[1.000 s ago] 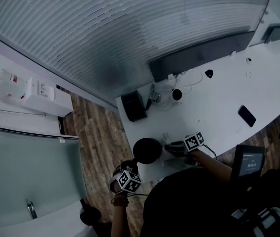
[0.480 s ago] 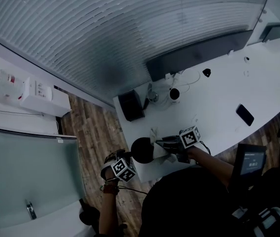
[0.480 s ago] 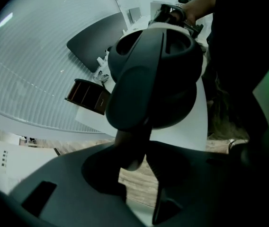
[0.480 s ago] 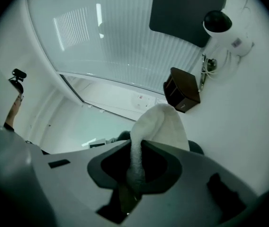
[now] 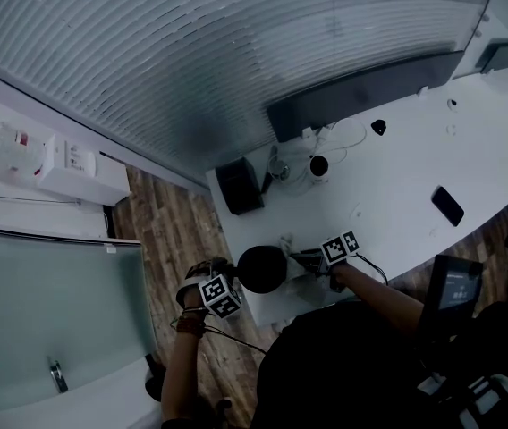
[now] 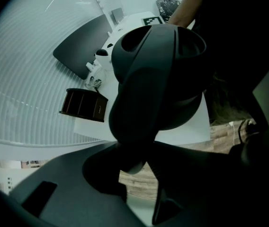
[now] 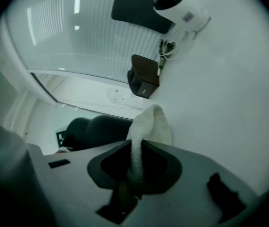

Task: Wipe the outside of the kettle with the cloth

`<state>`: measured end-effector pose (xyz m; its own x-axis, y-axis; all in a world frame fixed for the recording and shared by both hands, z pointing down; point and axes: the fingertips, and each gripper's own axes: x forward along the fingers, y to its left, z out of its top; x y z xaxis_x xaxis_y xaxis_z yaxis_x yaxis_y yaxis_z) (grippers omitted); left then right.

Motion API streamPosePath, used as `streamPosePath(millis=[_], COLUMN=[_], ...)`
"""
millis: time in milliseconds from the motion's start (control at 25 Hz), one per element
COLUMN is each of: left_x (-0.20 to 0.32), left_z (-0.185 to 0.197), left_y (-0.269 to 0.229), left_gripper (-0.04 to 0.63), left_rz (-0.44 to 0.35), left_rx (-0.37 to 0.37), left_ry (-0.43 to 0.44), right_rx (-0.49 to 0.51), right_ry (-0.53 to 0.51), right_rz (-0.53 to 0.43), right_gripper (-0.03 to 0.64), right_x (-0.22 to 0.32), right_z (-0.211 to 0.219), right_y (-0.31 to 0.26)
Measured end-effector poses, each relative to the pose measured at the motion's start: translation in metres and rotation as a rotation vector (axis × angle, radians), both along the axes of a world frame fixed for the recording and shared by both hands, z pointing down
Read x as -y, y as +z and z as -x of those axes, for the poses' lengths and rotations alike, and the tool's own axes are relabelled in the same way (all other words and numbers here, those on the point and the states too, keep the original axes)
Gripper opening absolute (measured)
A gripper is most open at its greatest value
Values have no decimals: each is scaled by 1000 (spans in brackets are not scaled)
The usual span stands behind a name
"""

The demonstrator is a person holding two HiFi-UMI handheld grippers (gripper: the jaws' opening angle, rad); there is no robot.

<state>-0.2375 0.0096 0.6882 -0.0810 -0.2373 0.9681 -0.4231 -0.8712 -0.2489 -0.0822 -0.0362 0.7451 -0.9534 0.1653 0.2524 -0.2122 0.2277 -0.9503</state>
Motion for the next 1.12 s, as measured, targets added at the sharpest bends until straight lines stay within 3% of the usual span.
streamPosePath(millis=[160, 240, 360, 440, 600, 680, 800, 960, 1120], left_x=[5, 7, 5, 5, 8, 14, 23, 26, 27], left_z=[-3, -6, -10, -11, -14, -17, -21, -21, -23], left_y=[0, 0, 0, 1, 11, 14, 14, 13, 12], left_gripper=[146, 146, 146, 146, 138, 135, 135, 132, 127], left_rz=[13, 12, 6, 13, 51, 51, 50, 62, 67], left_rx=[7, 1, -31, -38, 23, 38, 33, 20, -5], left_ry=[99, 131, 201, 245, 333, 361, 393, 424, 429], right_rx=[-146, -139, 15, 135, 343, 381, 324, 178, 124], right_ry=[-47, -56, 66, 108, -43, -125, -213, -213, -128], right_rz=[2, -8, 2, -43, -205, -250, -300, -320, -228], right_gripper=[57, 57, 57, 57, 57, 57, 57, 57, 57], right_x=[-13, -14, 8, 22, 19, 13, 7, 21, 35], right_z=[-3, -6, -22, -34, -18, 3, 30, 37, 31], right_y=[43, 43, 2, -40, -129, -154, -154, -121, -86])
